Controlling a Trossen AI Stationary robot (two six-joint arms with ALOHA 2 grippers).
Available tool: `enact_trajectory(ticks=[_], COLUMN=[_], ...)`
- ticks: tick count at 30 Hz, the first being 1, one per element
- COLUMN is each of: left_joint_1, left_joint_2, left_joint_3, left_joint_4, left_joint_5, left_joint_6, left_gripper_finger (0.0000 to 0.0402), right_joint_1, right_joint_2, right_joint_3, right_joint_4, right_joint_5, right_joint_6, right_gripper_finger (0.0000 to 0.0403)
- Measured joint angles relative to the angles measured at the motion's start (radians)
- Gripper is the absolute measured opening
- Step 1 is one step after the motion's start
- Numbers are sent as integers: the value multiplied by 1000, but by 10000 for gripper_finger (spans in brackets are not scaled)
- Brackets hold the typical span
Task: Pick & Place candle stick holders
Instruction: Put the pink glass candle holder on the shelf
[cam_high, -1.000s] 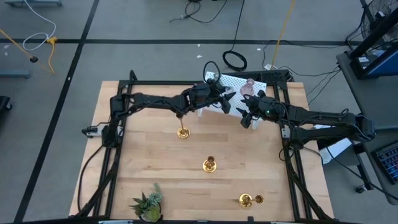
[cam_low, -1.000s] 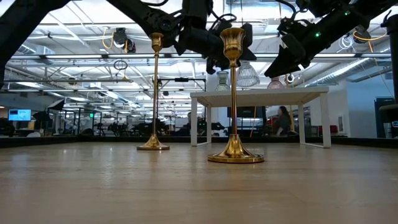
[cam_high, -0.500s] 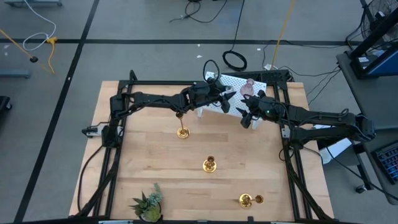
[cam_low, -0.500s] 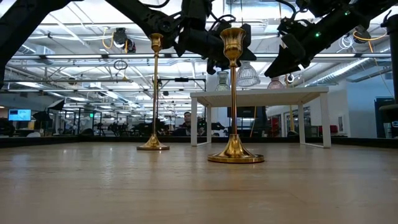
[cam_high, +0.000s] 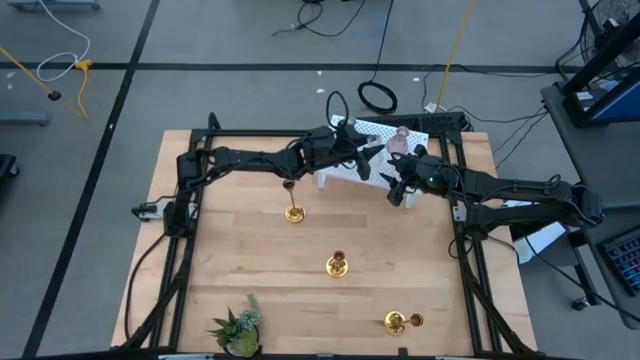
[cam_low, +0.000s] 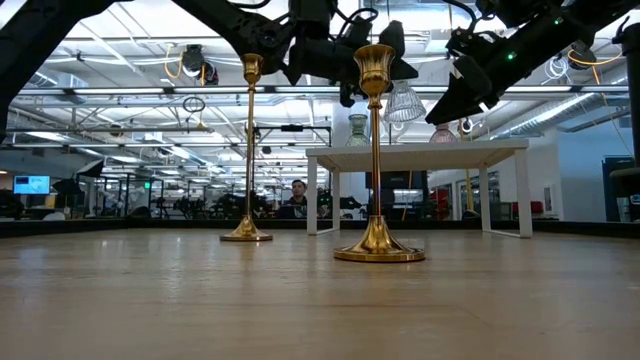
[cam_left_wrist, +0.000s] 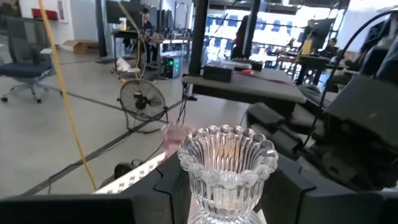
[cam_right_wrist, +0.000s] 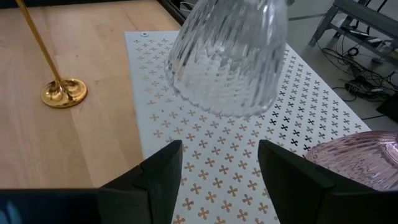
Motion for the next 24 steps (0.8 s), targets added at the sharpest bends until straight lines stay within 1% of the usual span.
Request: enact_trajectory(ticks=[7,14,24], left_joint_1=[10,15,23], left_joint_2=[0,0,0], left_joint_3=[7,8,8], left_joint_4=[-17,-103,-214], left_joint_5=[5,-1,-3], left_joint_6=[20,41,19], left_gripper_finger=[150,150,150], right_joint_1=[0,0,0], right_joint_2=[0,-1,-1], right_joint_3=[0,0,0], right_joint_4=[-21,-37,-37], right_joint_5=[0,0,-1], right_joint_6=[-1,0,0], right_gripper_finger=[203,203,203])
